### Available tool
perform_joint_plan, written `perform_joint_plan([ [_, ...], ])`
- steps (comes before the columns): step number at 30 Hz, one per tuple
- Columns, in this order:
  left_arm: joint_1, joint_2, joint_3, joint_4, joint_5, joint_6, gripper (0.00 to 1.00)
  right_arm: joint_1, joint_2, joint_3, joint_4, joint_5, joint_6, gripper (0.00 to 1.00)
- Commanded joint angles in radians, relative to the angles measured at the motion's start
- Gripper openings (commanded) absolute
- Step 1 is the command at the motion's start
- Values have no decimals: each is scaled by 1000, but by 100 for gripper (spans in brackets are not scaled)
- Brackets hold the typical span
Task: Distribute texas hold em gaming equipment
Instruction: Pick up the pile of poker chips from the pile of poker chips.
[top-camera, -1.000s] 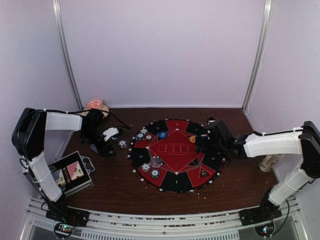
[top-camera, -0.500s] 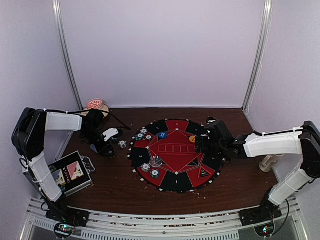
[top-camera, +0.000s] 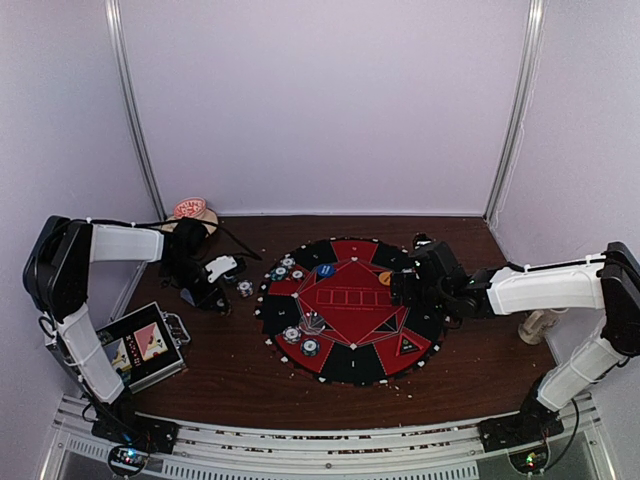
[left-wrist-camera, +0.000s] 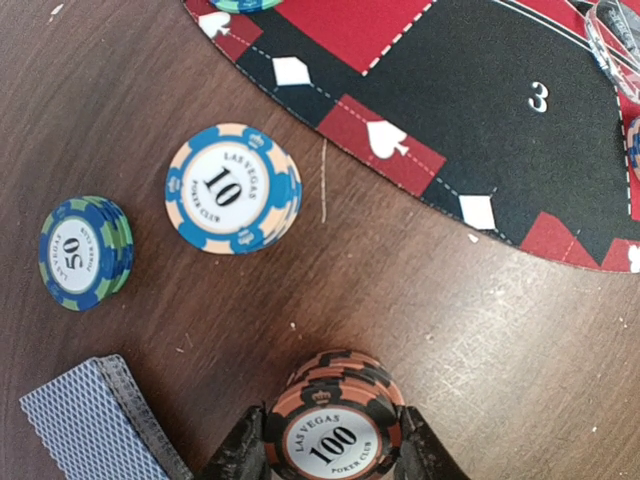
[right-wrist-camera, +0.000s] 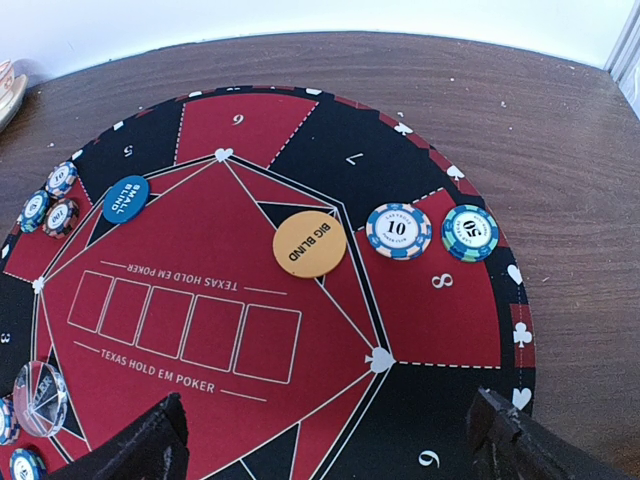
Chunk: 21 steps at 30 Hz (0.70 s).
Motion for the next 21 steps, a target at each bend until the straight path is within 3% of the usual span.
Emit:
perform_joint_plan([
  [1, 8, -61, 3, -6, 4, -5, 28, 6, 2, 21, -5, 20, -7, 98],
  [11, -27, -104, 94, -65, 6, -22, 27, 6, -15, 14, -4, 35, -2, 99],
  [21, -227, 13, 330, -117, -5, -69, 27, -1, -87, -19, 0, 128, 18, 100],
])
